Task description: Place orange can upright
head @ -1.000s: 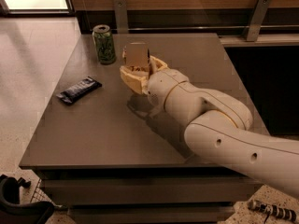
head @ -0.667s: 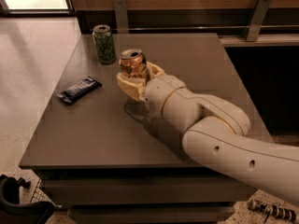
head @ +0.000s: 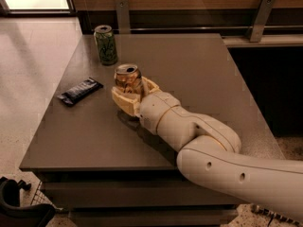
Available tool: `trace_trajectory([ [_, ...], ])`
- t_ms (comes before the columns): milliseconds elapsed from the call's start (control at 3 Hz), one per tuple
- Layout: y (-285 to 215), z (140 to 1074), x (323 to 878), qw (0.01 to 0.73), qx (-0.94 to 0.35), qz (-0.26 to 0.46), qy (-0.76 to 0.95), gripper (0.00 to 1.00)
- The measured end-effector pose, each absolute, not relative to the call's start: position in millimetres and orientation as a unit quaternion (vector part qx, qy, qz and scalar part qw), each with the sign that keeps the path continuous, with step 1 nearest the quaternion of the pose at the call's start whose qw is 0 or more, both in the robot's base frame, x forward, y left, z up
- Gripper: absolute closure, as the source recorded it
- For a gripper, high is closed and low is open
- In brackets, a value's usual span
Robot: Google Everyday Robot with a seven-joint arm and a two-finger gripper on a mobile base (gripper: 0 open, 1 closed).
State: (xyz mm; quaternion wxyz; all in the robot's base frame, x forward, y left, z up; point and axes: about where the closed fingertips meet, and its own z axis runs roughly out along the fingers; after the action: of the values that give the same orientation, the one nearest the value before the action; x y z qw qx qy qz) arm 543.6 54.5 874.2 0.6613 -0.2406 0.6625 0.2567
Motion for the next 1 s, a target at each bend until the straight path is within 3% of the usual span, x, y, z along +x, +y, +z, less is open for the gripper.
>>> trace_trajectory([
  [667,55,849,531,0.647,-0.228,0.261,0.679,1.00],
  [1000,55,854,531,0.647,-0.228,0.261,0.679,0.84],
])
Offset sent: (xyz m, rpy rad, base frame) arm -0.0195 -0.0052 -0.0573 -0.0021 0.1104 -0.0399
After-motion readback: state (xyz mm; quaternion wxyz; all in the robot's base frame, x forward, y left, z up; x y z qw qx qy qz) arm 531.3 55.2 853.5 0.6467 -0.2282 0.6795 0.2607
